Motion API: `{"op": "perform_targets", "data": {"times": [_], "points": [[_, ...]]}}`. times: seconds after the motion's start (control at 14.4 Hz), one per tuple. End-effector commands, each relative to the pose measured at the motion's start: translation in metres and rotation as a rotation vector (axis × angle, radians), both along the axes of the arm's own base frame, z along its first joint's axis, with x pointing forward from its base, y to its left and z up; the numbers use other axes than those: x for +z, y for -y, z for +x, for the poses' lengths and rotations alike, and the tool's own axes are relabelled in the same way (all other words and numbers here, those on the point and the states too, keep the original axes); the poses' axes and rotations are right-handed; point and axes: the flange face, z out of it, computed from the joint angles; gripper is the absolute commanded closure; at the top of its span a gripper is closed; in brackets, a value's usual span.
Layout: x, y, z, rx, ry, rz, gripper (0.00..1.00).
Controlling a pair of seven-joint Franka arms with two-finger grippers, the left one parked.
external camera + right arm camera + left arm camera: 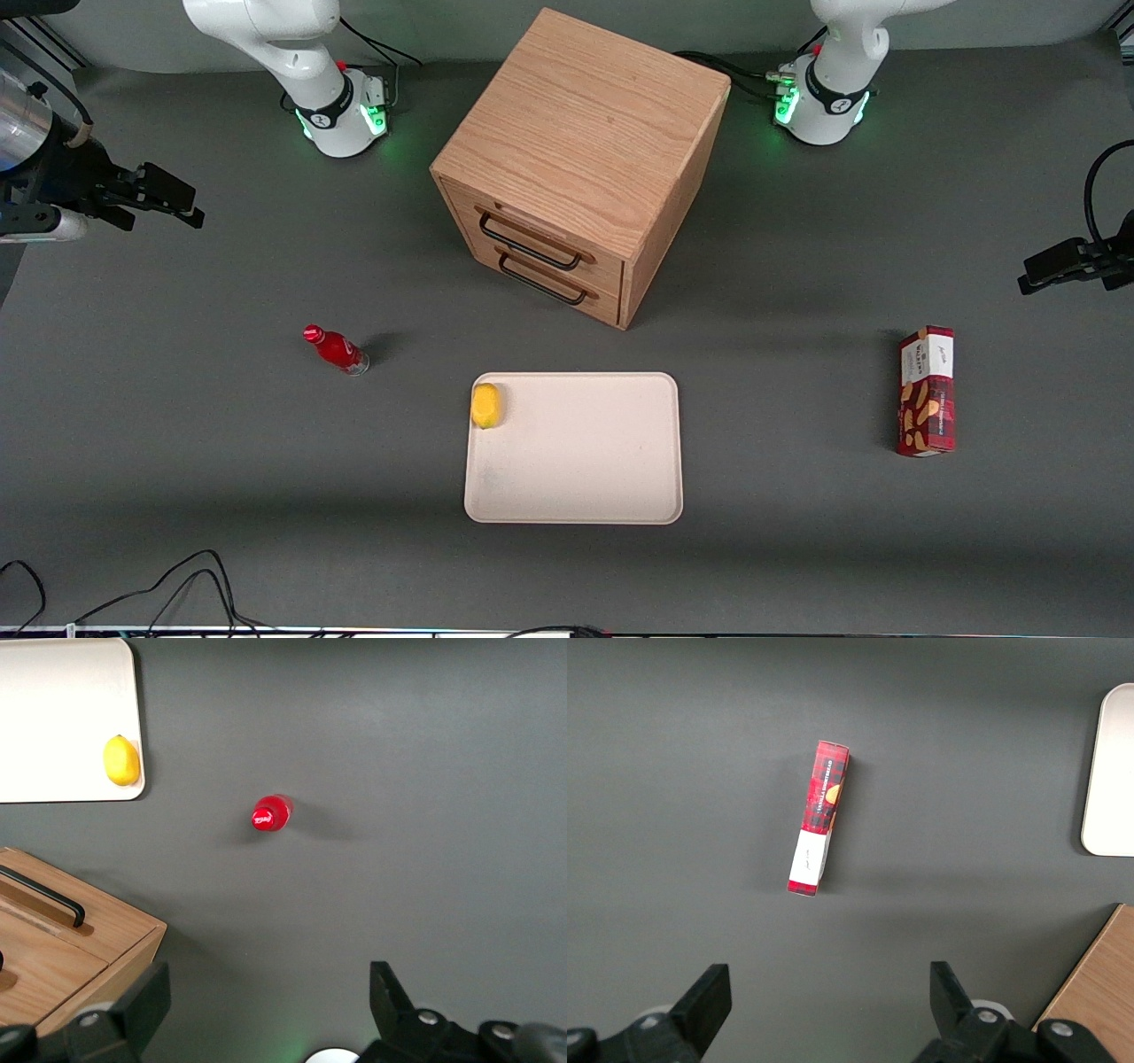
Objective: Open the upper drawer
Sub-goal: 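Move the right gripper from rest toward the upper drawer's black handle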
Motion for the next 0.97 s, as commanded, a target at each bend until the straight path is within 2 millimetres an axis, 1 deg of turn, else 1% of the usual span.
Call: {"op": "perform_targets", "data": {"times": [0.0,0.14,0.28,0.35,0.42,0.48,0.55,0.69,0.76,0.83,0.9], "points": [[-0.001,0.002,0.003,0.003,0.012,-0.011,0.00],[0.000,0.005,0.004,0.006,0.016,-0.021,0.00],[0.002,0.001,0.008,0.020,0.024,-0.023,0.00],[-0.002,0.001,0.011,0.020,0.016,-0.018,0.00],[0.000,-0.007,0.012,0.025,0.020,-0.014,0.00],[-0.002,-0.019,0.016,0.057,0.018,-0.014,0.00],[-0.008,-0.035,0.018,0.087,0.009,-0.014,0.00],[-0.021,-0.046,0.028,0.101,-0.011,0.003,0.00],[-0.021,-0.062,0.031,0.120,-0.011,0.019,0.00],[-0.023,-0.083,0.034,0.160,-0.012,0.011,0.00],[-0.031,-0.093,0.038,0.175,-0.021,0.014,0.00]]}}
